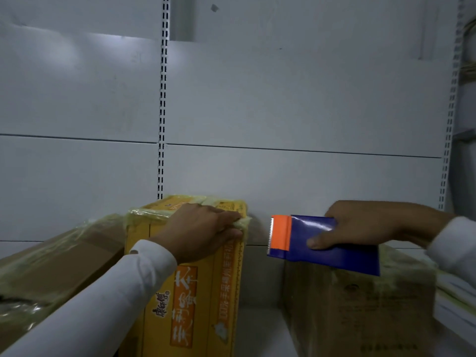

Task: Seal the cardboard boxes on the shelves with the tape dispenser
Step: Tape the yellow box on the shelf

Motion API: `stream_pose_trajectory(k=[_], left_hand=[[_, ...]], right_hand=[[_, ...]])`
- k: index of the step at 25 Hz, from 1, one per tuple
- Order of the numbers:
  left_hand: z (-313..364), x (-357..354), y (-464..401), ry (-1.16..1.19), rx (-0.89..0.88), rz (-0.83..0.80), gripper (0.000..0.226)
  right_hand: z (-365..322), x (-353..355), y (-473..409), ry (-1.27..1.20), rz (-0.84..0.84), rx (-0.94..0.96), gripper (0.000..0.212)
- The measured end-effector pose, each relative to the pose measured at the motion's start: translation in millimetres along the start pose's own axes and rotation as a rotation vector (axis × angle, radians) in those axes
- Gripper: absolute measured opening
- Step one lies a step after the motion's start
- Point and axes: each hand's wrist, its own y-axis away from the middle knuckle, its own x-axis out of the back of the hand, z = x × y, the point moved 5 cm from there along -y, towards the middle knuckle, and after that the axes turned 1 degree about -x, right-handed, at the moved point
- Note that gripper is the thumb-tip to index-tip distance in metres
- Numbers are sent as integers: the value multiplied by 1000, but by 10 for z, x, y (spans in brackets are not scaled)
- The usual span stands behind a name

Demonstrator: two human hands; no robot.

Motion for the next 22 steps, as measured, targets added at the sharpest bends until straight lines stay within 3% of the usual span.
stream_pose_trajectory(k=[6, 8, 11, 16, 22], left_hand=[[-46, 74, 39, 36, 51, -42, 69], [-45, 118, 74, 64, 60, -66, 72], [29, 128, -20, 56, 171, -83, 77], [263, 0, -227, -130, 429, -52, 43], [378, -60, -362, -134, 502, -47, 42]], right_hand=[[-204, -103, -353, 588, 310, -161, 44], [82, -118, -307, 530, 324, -254, 48], [214, -78, -252, 353, 430, -216, 53], [193, -118, -218, 168, 476, -131, 55], [230, -106, -123, 119, 518, -82, 52]])
